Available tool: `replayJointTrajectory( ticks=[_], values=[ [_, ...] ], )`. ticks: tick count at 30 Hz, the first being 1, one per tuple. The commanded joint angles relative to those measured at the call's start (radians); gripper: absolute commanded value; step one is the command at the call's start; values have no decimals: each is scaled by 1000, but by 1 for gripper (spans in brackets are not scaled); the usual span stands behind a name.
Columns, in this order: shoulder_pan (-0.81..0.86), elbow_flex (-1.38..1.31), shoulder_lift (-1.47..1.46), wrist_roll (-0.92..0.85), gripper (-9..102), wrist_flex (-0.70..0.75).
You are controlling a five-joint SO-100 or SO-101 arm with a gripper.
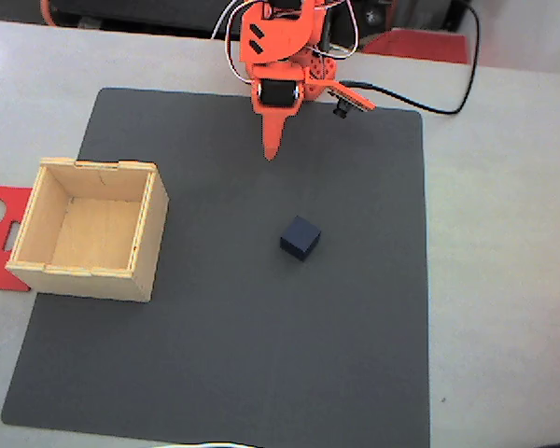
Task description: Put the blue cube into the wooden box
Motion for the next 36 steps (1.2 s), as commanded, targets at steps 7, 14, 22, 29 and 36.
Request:
replayJointTrajectory(
  ticks=[7, 14, 22, 29, 36],
  values=[
    [-109, 2, 15, -69, 0, -17],
    [-115, 2, 15, -66, 0, -17],
    [-110, 2, 8, -91, 17, -38],
    [-11, -308, -704, -86, 20, -351],
    [-5, -804, -1195, -186, 24, -190]
  ],
)
